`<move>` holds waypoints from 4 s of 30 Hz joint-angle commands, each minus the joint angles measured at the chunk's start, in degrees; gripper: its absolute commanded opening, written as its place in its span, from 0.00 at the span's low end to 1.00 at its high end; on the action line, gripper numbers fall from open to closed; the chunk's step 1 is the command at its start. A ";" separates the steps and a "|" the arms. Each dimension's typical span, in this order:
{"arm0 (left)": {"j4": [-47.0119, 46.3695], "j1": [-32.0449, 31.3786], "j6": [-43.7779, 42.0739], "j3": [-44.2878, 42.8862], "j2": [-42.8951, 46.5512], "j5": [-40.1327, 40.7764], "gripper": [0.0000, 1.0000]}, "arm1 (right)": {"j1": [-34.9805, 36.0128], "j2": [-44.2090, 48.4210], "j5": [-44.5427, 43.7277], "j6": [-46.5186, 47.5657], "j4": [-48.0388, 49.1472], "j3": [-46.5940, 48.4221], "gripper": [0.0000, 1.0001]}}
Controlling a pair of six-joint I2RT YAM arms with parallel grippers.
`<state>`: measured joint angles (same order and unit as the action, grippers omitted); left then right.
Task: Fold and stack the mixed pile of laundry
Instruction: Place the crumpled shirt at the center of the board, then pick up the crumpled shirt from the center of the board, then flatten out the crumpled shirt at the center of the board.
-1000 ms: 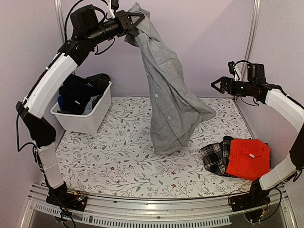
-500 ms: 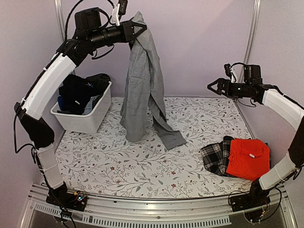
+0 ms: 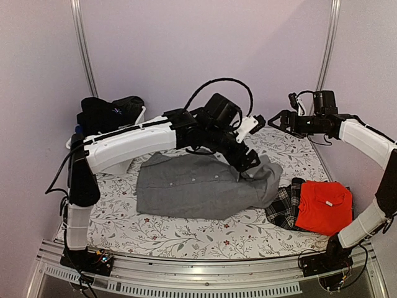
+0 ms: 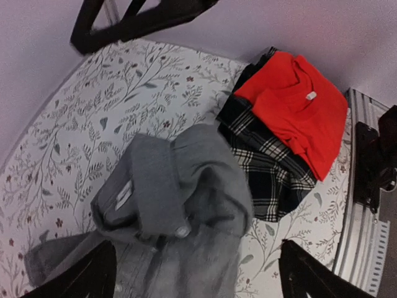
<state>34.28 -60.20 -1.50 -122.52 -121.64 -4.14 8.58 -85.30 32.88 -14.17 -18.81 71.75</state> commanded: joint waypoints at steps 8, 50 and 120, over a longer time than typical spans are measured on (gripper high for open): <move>-7.15 20.68 13.05 31.16 19.61 -3.79 1.00 | 4.53 -0.02 -3.16 3.92 -9.21 -1.34 0.99; 11.91 35.47 8.99 21.38 -5.88 6.24 0.20 | 12.43 -41.07 -12.11 10.39 -22.12 26.76 0.01; 7.31 37.12 14.23 60.09 30.67 -2.84 0.93 | 7.91 -19.38 -0.78 2.99 -20.88 20.47 0.00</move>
<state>40.16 -24.43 13.47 -65.01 -92.84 -5.43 19.97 -112.29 27.44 -13.37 -40.47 89.27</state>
